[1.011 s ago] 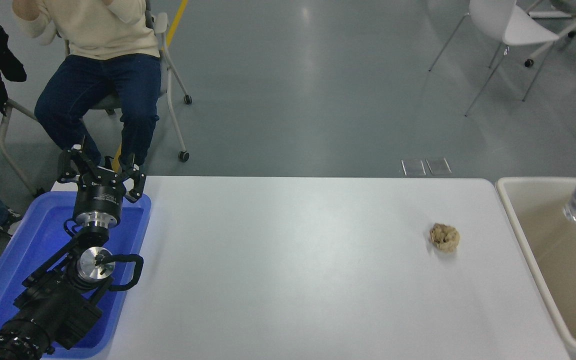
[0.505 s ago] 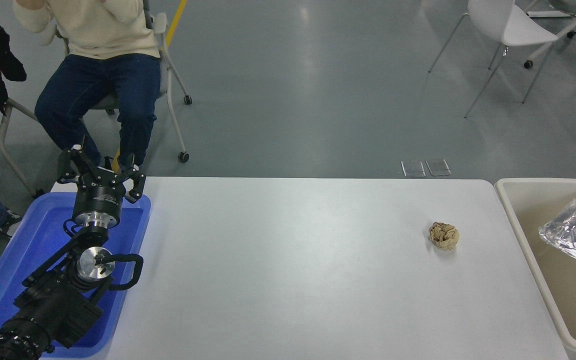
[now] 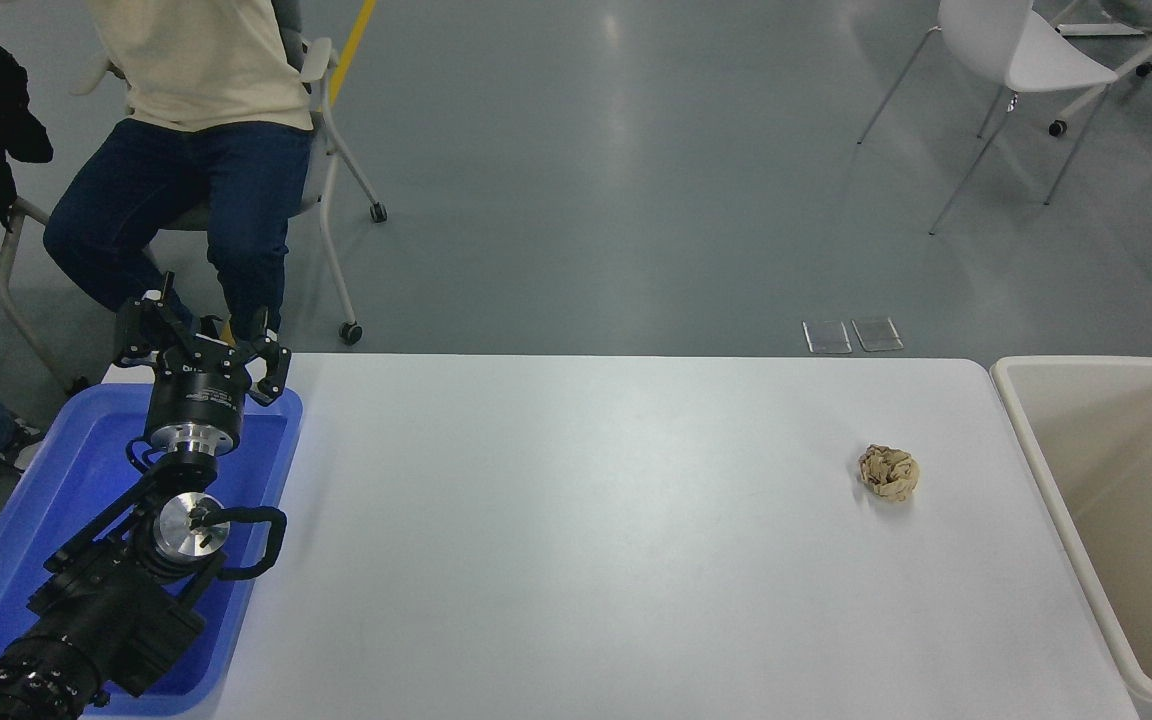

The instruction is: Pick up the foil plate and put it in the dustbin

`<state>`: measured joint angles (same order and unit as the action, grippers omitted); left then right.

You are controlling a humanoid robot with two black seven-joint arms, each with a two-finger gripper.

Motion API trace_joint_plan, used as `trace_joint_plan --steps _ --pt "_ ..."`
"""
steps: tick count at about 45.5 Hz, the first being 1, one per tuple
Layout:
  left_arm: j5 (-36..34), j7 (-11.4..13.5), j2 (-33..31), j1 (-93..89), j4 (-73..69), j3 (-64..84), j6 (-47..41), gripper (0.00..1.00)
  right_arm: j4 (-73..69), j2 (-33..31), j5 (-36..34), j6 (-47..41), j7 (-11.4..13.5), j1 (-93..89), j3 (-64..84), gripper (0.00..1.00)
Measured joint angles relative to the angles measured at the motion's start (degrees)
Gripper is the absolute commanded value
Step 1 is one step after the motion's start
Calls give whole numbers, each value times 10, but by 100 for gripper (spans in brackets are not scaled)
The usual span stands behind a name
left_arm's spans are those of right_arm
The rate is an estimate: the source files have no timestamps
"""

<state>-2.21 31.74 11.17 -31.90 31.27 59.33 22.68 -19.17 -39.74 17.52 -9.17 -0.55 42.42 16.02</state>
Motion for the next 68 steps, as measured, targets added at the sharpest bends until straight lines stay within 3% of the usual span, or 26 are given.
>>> trace_joint_plan --steps 19,30,41,46,68 --pt "-1 -1 0 -1 0 -1 0 99 -393 -170 152 -34 3 233 57 100" --pt "-1 -1 0 -1 0 -1 0 99 -541 -190 173 -102 4 481 234 100" --pt "0 -1 1 0 0 -1 0 99 -656 -108 124 -193 4 749 431 100" --pt "0 -1 0 0 0 -1 0 99 -700 -37 64 -233 5 844 479 100" --pt "0 0 1 1 0 0 0 99 -771 270 -164 -308 6 1024 507 100"
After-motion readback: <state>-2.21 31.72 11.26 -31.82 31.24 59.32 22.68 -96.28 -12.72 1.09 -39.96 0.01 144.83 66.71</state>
